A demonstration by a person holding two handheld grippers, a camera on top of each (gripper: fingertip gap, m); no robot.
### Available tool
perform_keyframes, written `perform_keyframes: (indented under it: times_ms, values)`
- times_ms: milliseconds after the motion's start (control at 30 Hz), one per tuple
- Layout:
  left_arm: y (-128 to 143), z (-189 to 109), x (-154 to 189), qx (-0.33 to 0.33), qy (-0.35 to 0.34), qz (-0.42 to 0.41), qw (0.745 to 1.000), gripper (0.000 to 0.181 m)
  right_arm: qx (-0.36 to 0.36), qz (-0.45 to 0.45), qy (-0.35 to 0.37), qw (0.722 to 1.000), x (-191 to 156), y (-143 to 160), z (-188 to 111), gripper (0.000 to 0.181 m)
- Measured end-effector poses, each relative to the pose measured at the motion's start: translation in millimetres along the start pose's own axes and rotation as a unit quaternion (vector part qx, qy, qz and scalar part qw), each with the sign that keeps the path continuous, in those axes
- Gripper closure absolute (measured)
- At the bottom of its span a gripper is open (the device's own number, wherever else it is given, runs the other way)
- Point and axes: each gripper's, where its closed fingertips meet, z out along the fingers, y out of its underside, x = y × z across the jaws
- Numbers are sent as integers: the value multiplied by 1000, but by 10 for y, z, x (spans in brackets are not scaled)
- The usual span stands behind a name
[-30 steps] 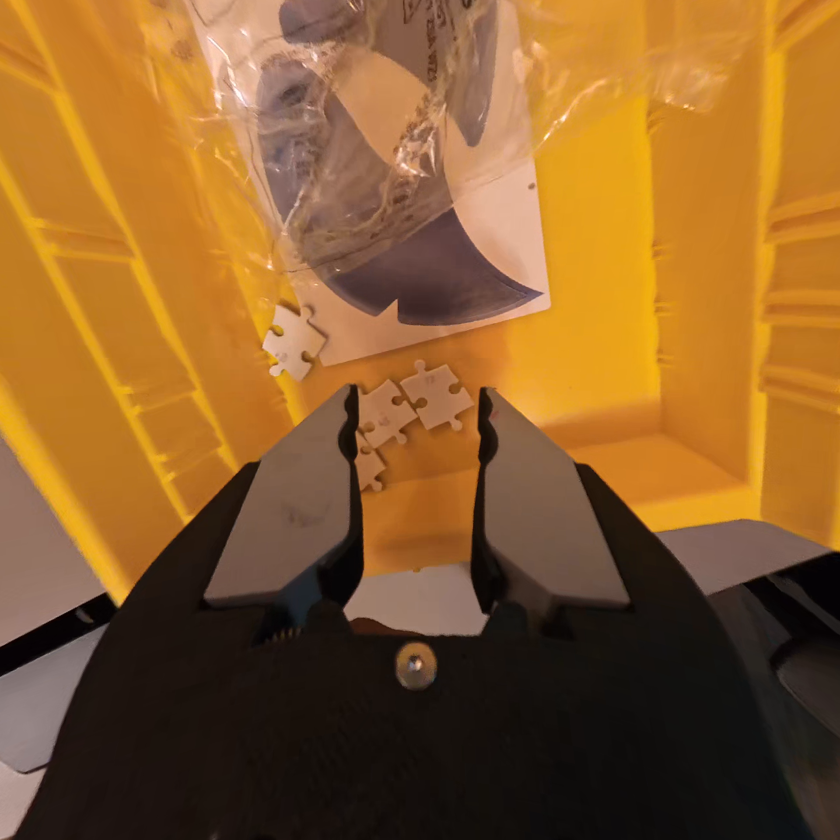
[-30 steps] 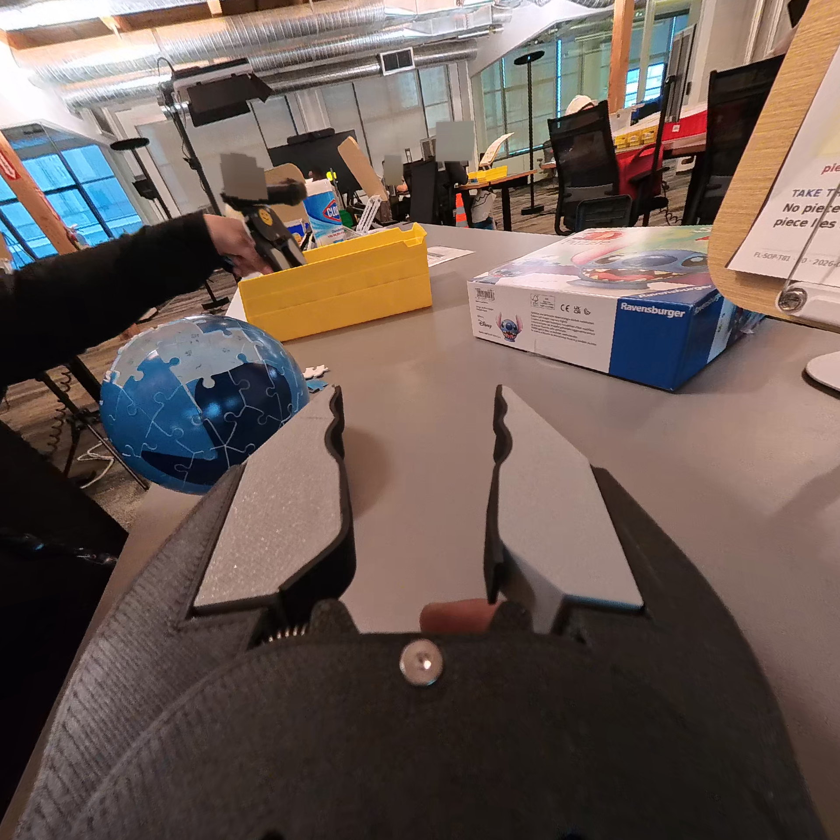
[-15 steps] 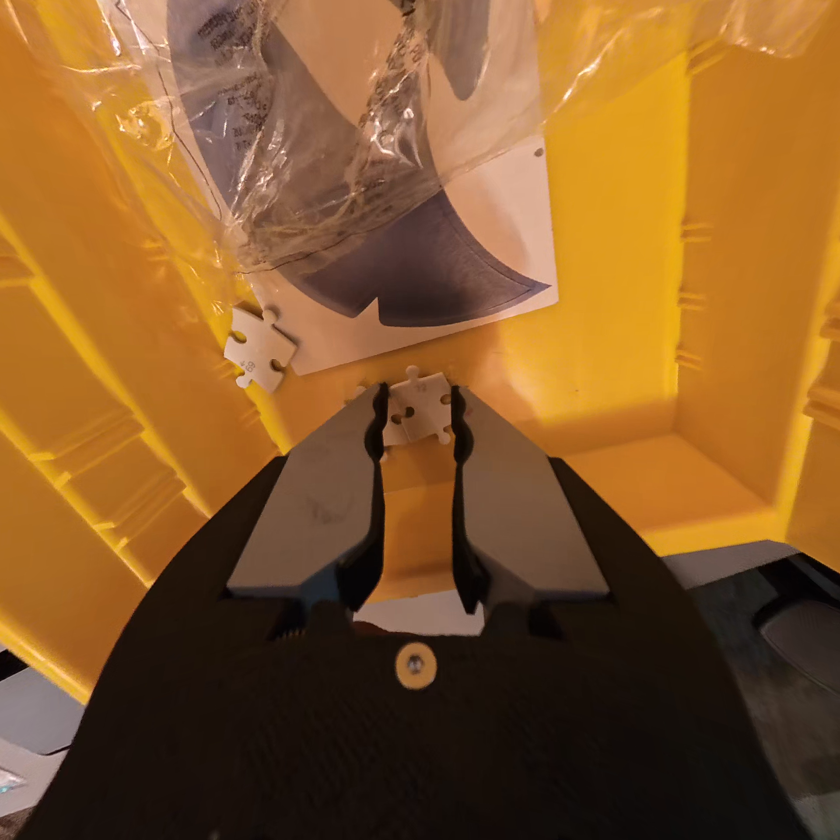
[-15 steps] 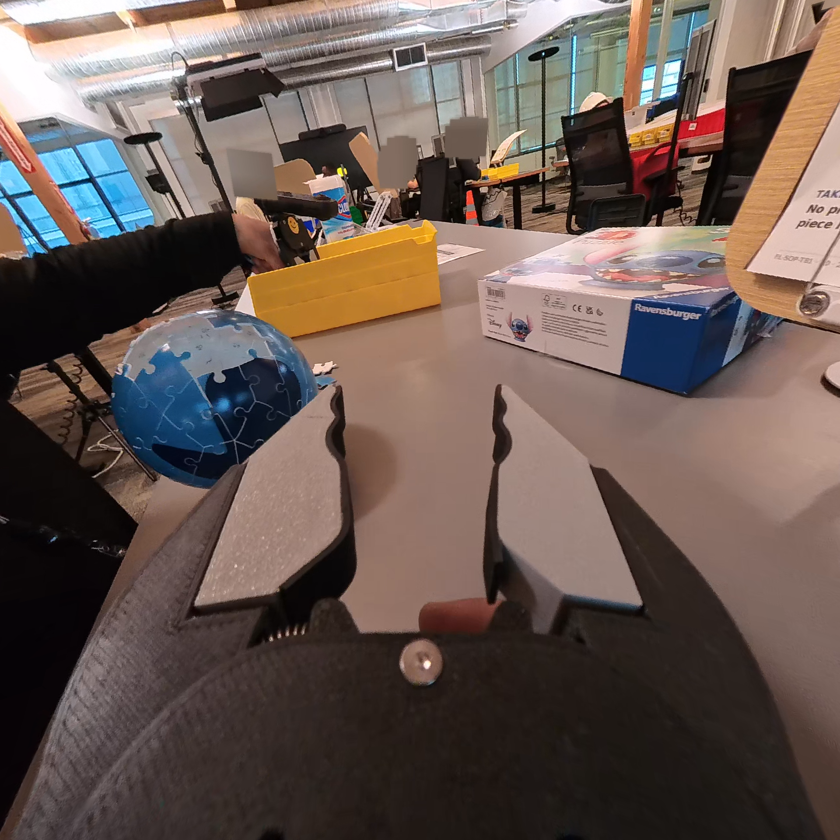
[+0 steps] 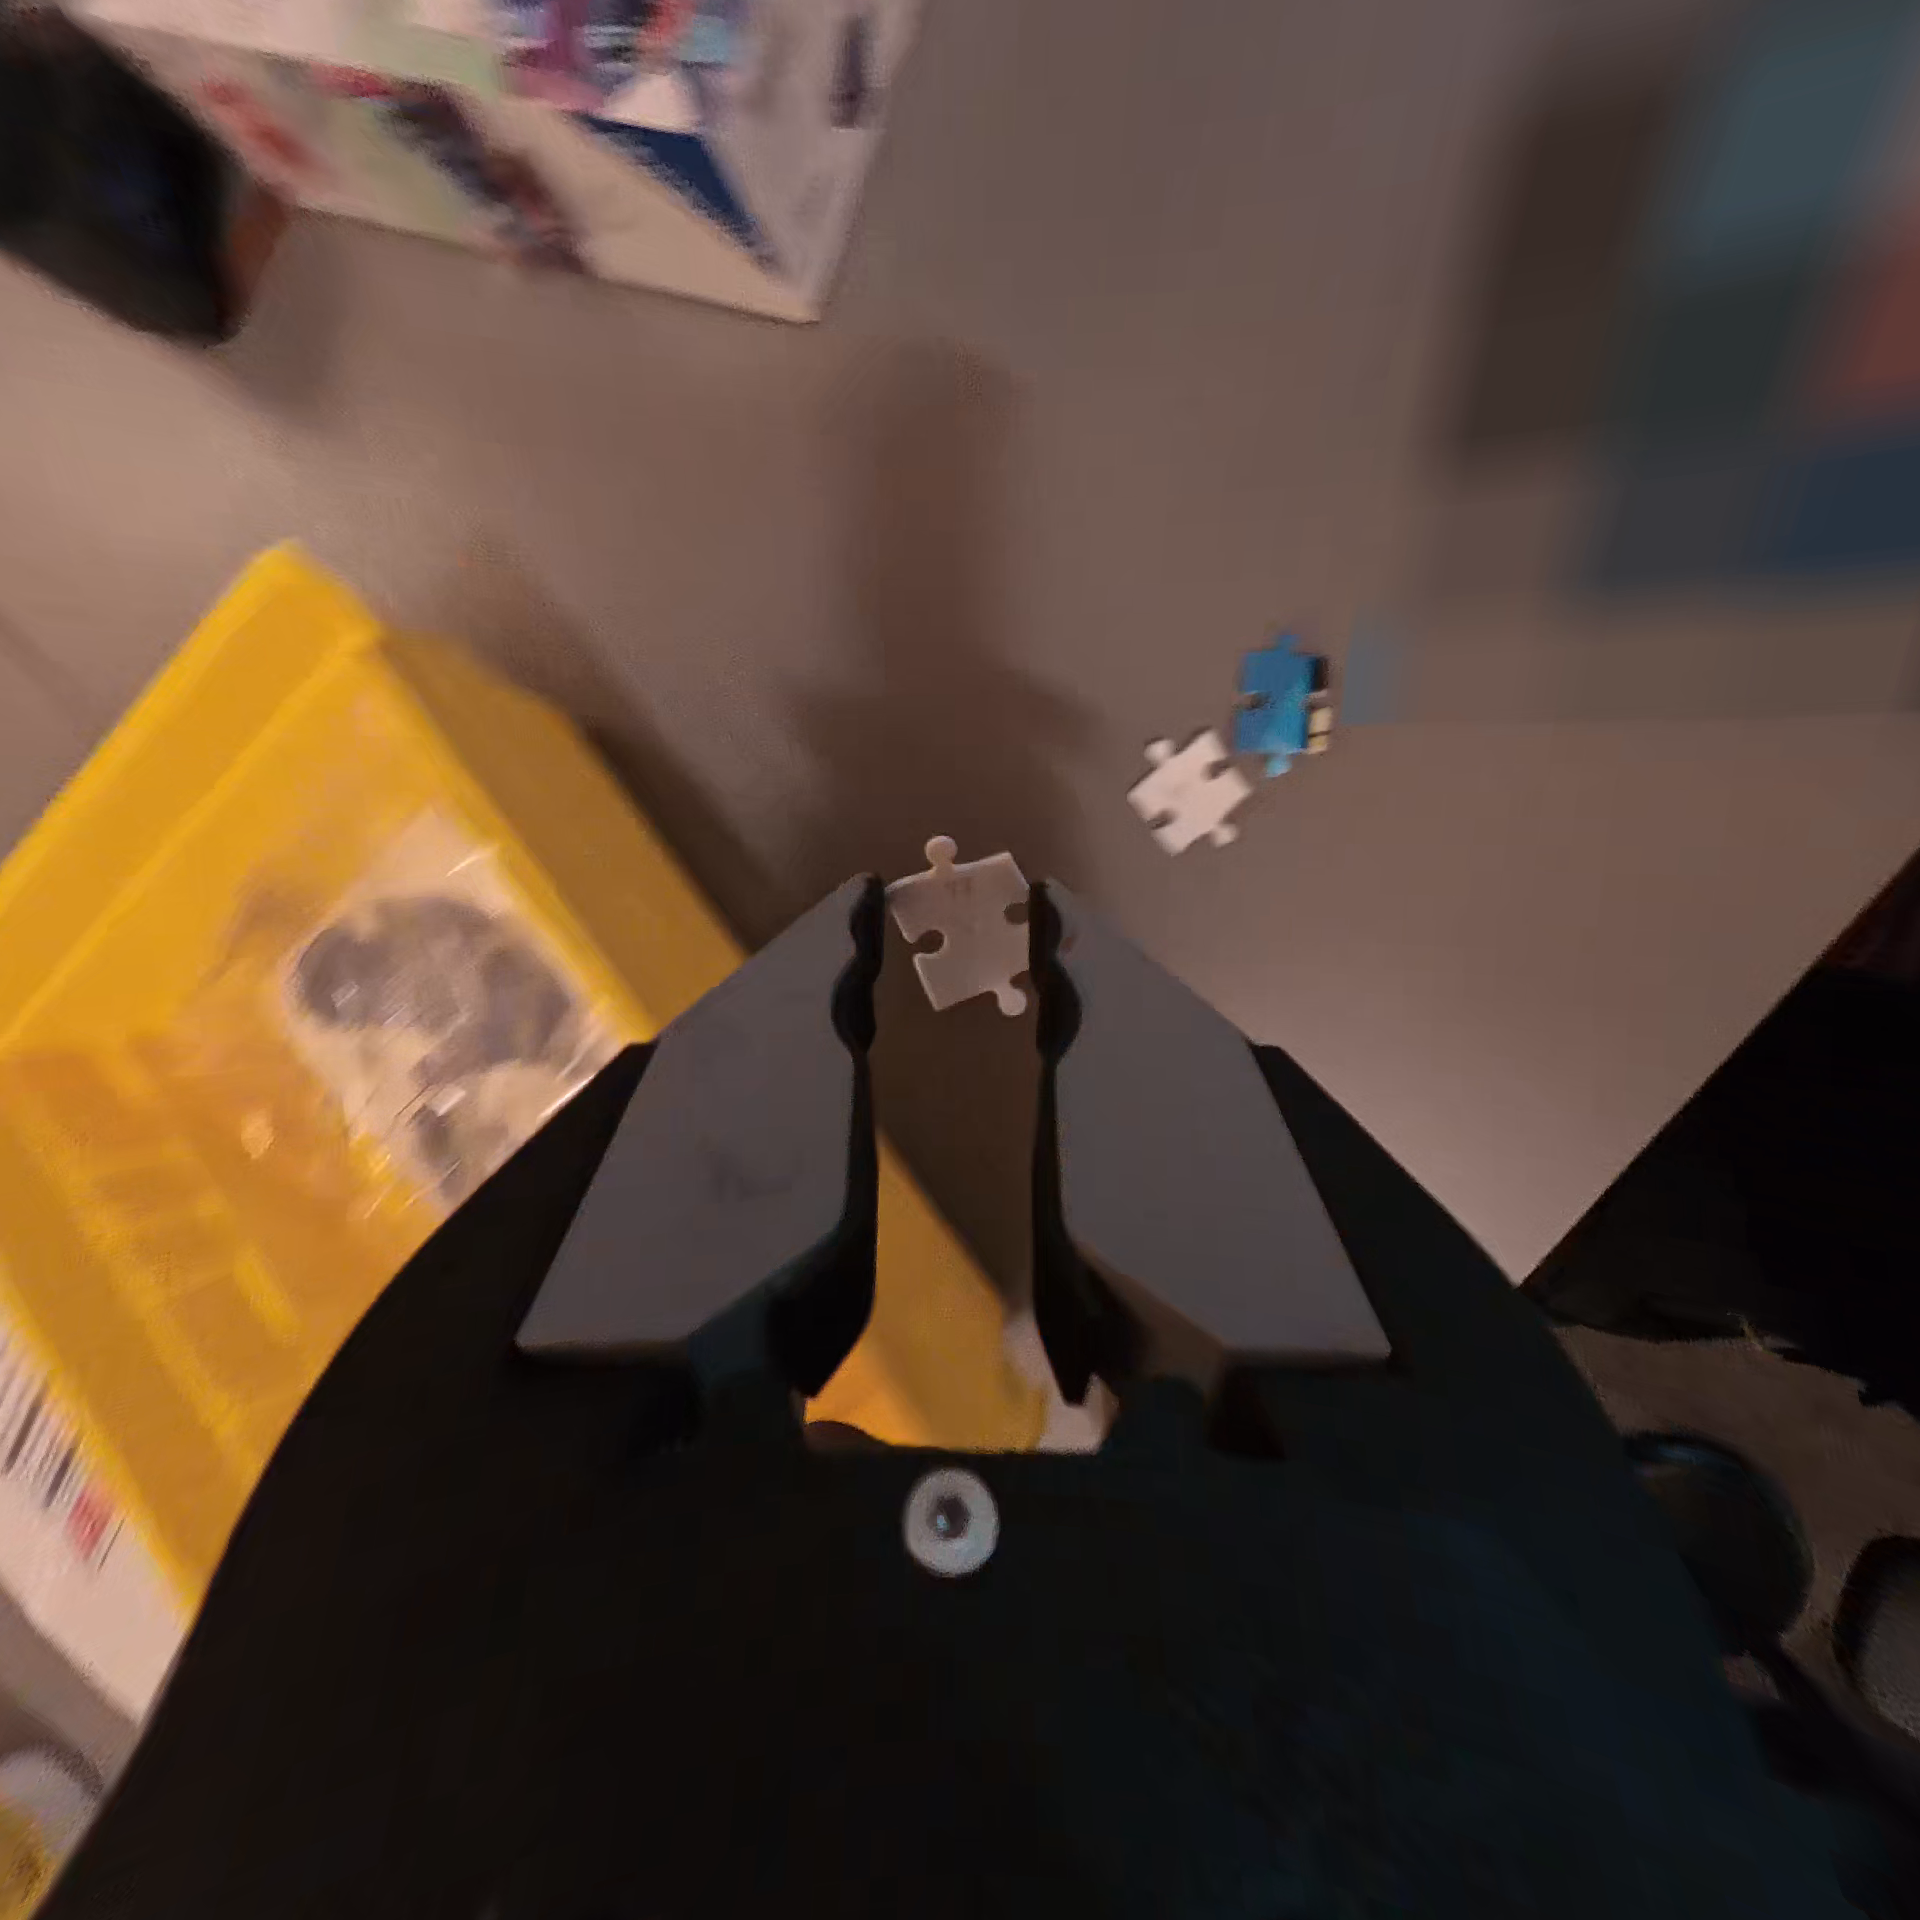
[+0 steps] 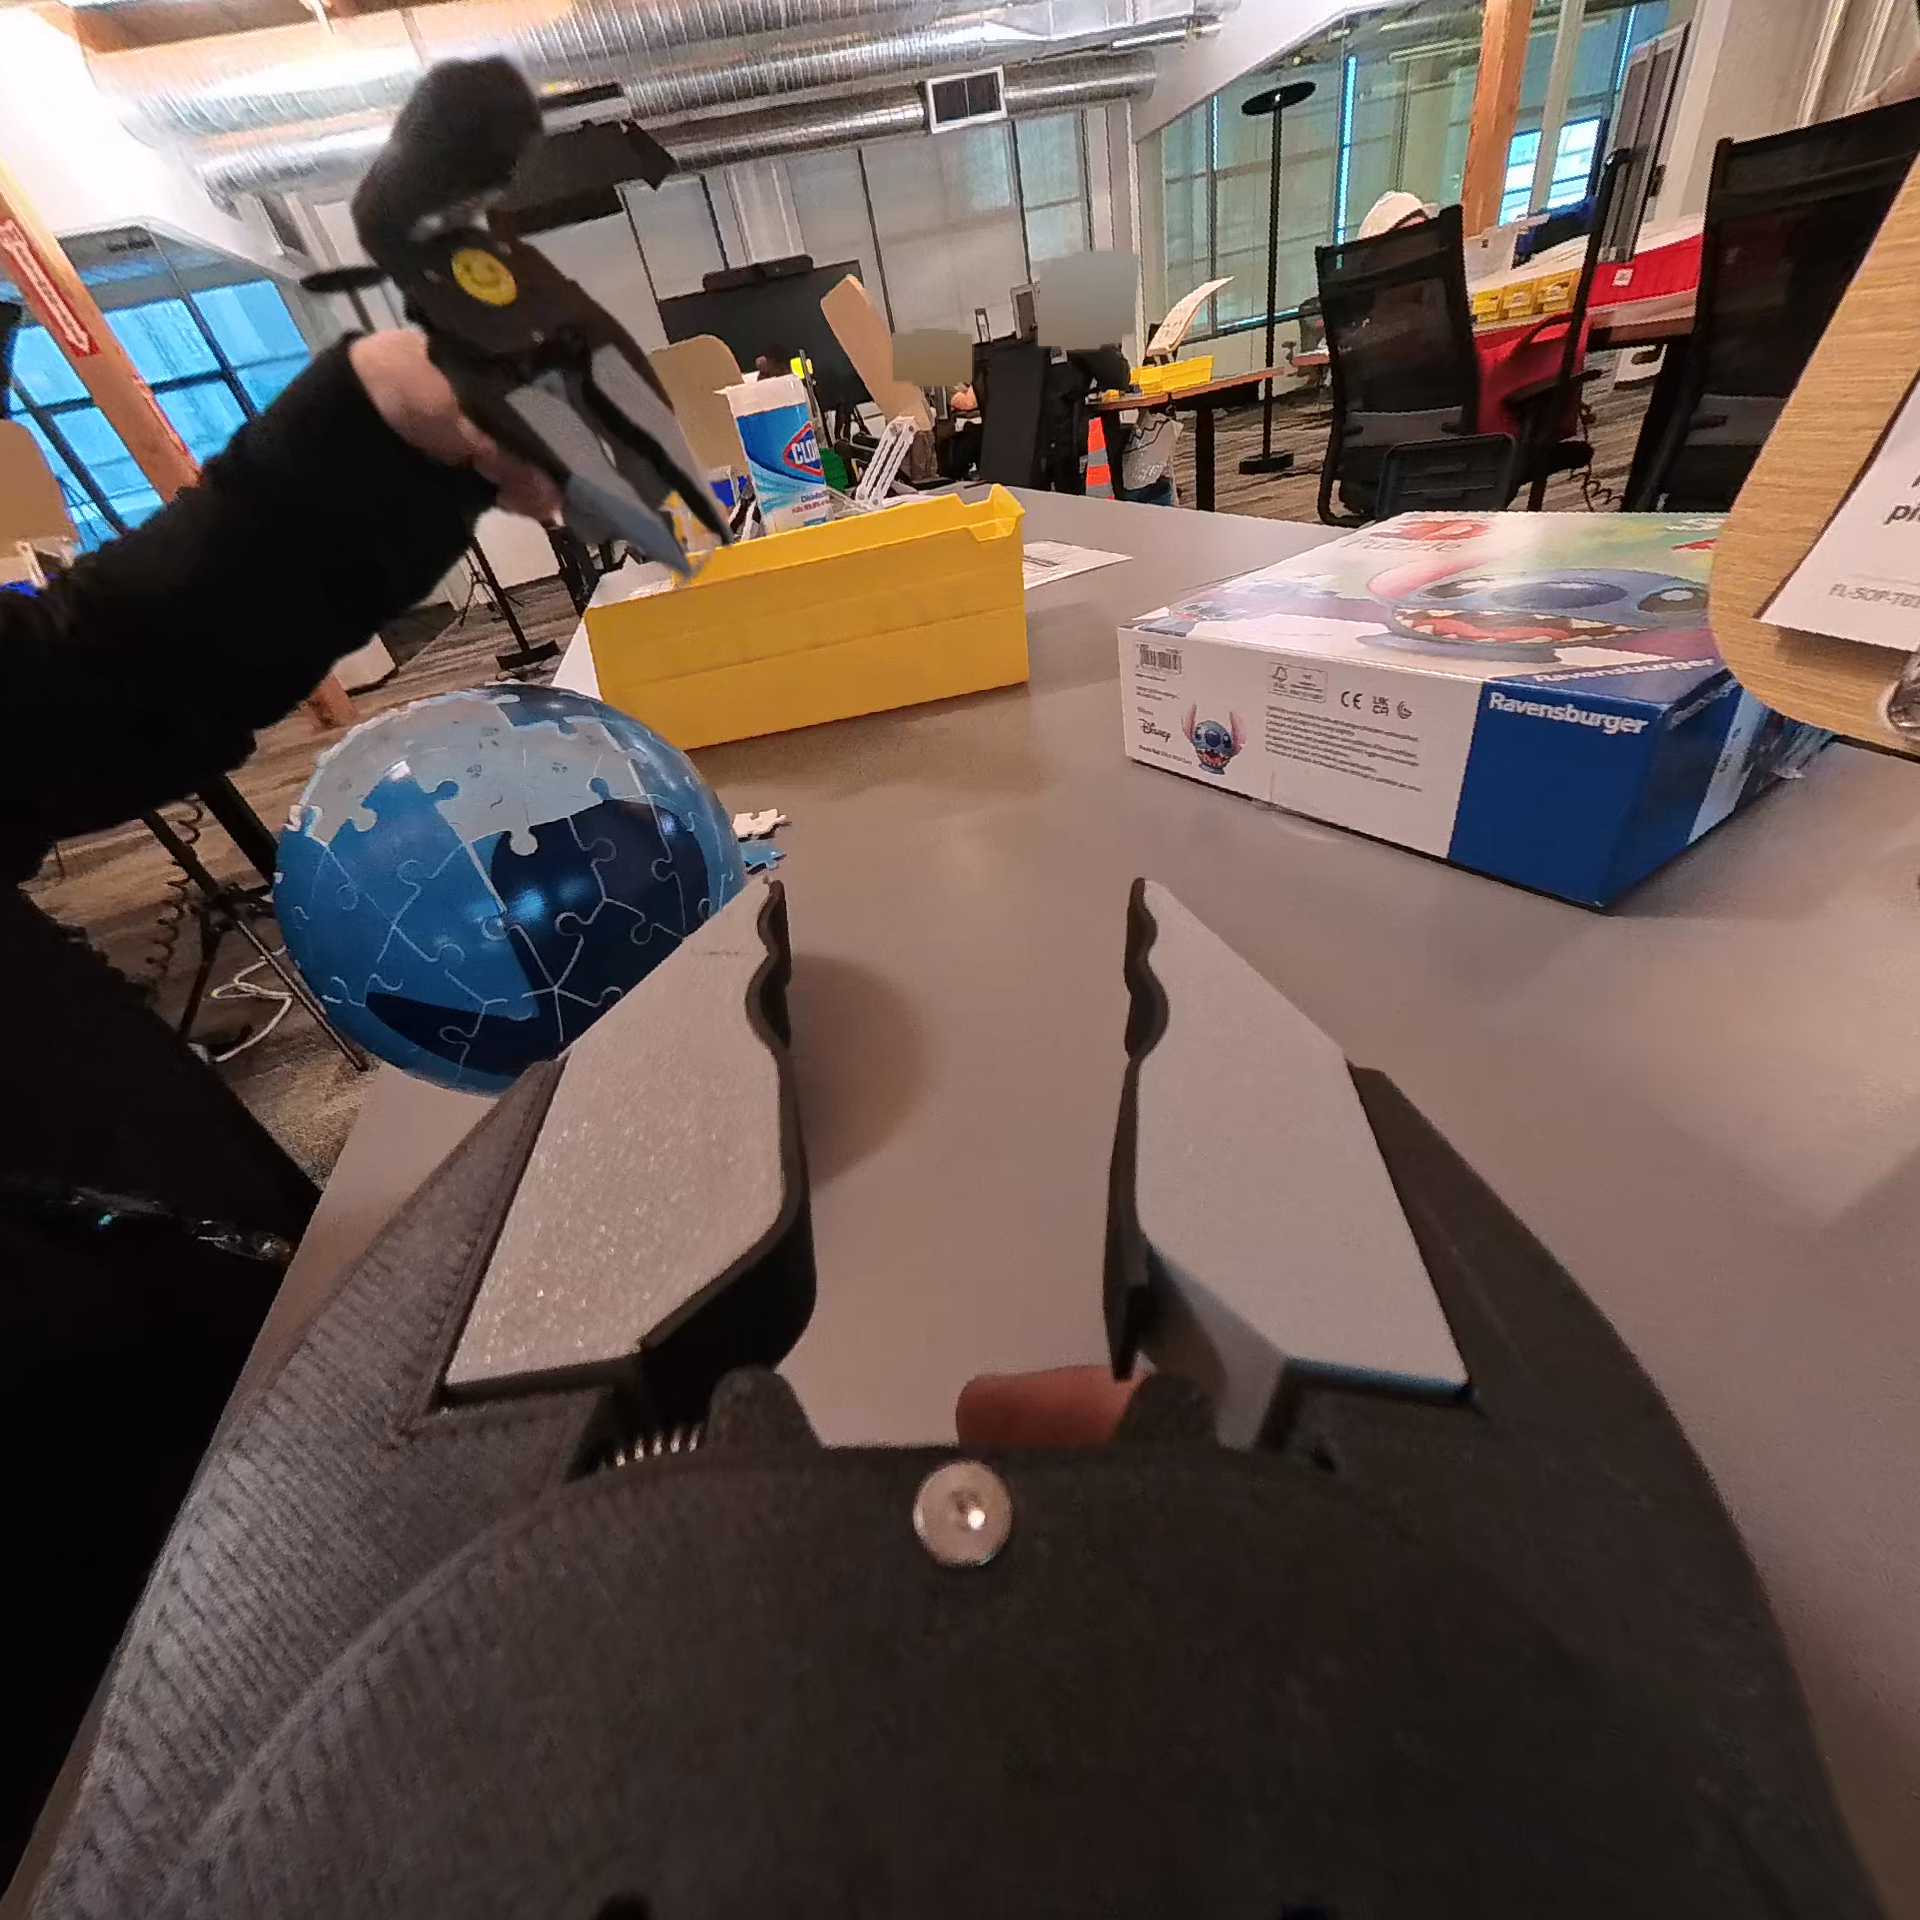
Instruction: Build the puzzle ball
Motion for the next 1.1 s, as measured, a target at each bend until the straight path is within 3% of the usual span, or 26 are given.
perform_keyframes:
  times_ms: [100,233,300,400,600,700,867,1033,1100]
  values:
    - [8,567,390,-39,35,38,998,156,-4,-4,-3,1000,-32,12,7,119]
    - [145,1027,487,-74,41,47,995,156,-8,-8,-8,1000,-75,27,13,119]
    - [161,1048,414,-70,35,43,996,155,-9,-8,-12,1000,-96,33,15,119]
    - [170,895,317,-58,42,40,997,141,-14,-10,-18,1000,-118,46,26,120]
    - [-17,602,382,-12,55,28,998,142,-24,-12,-27,999,-154,73,49,119]
    - [-78,738,730,-14,78,60,995,140,-23,-11,-28,999,-160,72,50,119]
    - [-37,987,989,-31,43,116,992,142,-21,-10,-28,999,-176,71,45,120]
    - [-40,1092,904,-43,21,127,991,169,-21,-6,-30,999,-174,71,45,120]
    - [-62,1106,859,-39,21,140,989,172,-22,-7,-29,999,-178,73,45,120]
